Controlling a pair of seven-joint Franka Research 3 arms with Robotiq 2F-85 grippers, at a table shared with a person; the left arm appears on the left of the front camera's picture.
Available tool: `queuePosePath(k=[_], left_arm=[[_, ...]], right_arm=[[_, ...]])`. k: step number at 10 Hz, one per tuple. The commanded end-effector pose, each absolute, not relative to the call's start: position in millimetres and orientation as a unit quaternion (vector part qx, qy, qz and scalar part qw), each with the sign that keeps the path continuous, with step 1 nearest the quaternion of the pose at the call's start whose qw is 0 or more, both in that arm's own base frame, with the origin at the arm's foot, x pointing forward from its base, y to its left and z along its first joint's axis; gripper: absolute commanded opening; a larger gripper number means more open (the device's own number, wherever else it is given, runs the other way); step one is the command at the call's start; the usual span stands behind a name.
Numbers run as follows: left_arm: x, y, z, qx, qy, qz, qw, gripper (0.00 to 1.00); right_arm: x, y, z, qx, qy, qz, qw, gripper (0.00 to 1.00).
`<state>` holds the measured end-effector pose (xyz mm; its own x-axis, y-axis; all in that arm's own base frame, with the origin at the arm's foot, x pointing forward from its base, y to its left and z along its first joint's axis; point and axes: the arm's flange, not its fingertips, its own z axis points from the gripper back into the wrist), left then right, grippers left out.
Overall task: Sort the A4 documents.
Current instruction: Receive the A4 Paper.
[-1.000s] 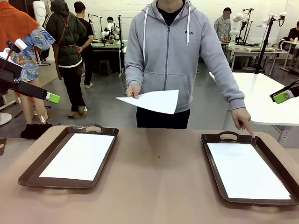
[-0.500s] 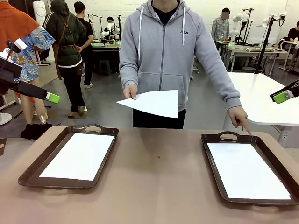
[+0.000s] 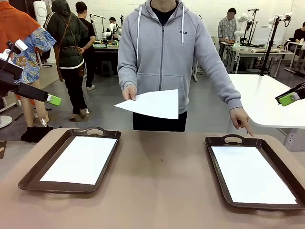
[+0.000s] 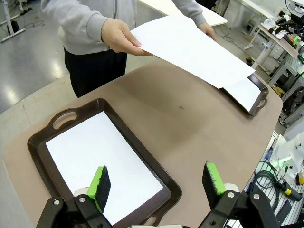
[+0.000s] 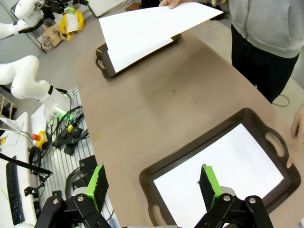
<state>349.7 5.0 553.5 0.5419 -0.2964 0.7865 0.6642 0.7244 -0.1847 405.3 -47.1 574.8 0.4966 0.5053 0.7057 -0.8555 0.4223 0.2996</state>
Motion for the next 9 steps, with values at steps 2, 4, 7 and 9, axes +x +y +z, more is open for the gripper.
queuePosePath(k=[2, 4, 7, 9], left_arm=[[349.7, 4.5, 553.0, -0.238, -0.386, -0.285, 0.844, 1.00], [349.7, 4.5, 553.0, -0.238, -0.386, -0.285, 0.844, 1.00], [349.7, 4.5, 553.0, -0.238, -0.386, -0.285, 0.844, 1.00], [349.7, 4.5, 553.0, -0.238, -0.386, -0.285, 0.844, 1.00]], right_arm=[[419.8, -35.3, 574.3, 0.396, -0.264, 0.409, 0.779, 1.00], [442.5, -7.8, 573.8, 0.433, -0.256, 0.381, 0.776, 1.00], [481.0, 44.9, 549.4, 0.477, -0.198, 0.302, 0.801, 1.00], [507.4, 80.6, 524.0, 0.502, -0.153, 0.227, 0.820, 1.00]])
